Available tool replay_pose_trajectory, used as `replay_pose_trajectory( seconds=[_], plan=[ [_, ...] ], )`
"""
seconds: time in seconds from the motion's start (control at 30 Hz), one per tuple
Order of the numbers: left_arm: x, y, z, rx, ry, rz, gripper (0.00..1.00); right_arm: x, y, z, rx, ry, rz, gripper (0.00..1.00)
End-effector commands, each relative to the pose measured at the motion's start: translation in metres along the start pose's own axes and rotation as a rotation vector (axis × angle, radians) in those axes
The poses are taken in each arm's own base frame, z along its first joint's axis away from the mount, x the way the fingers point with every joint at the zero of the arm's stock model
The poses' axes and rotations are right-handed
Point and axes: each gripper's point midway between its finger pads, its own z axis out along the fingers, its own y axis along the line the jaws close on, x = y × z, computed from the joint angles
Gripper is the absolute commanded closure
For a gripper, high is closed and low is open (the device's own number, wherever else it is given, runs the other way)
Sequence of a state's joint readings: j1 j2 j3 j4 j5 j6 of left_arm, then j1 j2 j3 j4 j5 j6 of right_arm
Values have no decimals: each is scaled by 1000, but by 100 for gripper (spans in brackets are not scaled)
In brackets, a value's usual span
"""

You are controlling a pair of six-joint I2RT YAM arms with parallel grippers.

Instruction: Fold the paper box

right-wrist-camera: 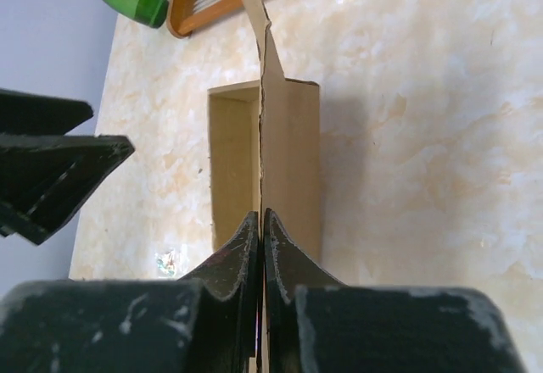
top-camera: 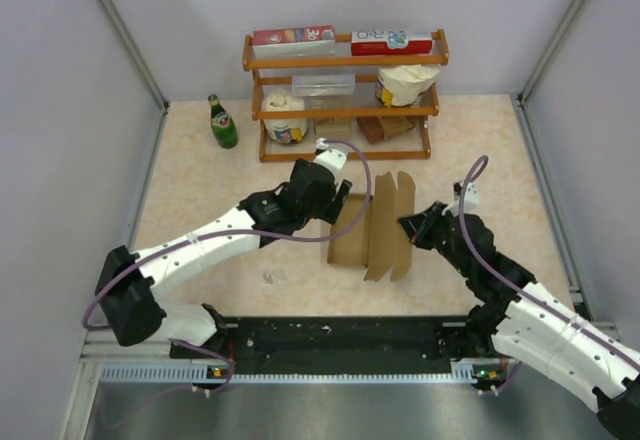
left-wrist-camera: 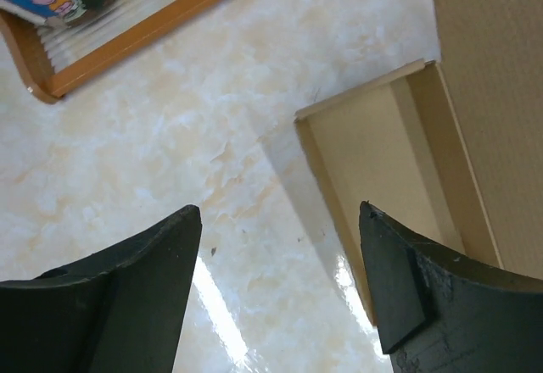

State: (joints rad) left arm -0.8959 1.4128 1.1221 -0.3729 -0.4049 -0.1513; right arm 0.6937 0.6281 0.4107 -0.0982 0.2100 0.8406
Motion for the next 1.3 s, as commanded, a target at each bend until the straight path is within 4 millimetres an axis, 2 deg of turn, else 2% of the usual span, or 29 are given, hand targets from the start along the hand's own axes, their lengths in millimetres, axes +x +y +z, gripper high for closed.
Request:
replay_pose_trajectory(
  seconds=[0.0, 0.07, 0.13, 0.3, 0.4, 0.5, 0.67, 0.87, 1.1, 1.27],
  plan=[
    [12, 24, -29, -82, 32, -97, 21, -26, 14, -11, 31, -20, -83, 100],
    [37, 38, -39, -164, 107, -161, 21, -35, 17, -15, 50, -21, -119, 100],
    [60, 44, -47, -205, 165, -229, 21, -40, 20, -18, 59, -11, -153, 100],
    [120, 40, -57, -224, 279, -394, 14, -37, 23, -21, 55, 30, -180, 100],
    [146, 34, -56, -211, 296, -483, 12, -32, 22, -21, 48, 45, -172, 100],
    [173, 32, -56, -211, 319, -546, 4, -26, 19, -21, 47, 61, -172, 100],
    [197, 23, -52, -188, 344, -614, 2, -19, 16, -20, 43, 86, -174, 100],
    [212, 18, -42, -184, 371, -613, 2, -15, 16, -20, 35, 97, -180, 100],
    [230, 23, -39, -239, 421, -583, 11, -15, 17, -20, 27, 95, -177, 100],
    [236, 25, -40, -253, 433, -575, 18, -15, 19, -19, 17, 96, -174, 100]
  ],
)
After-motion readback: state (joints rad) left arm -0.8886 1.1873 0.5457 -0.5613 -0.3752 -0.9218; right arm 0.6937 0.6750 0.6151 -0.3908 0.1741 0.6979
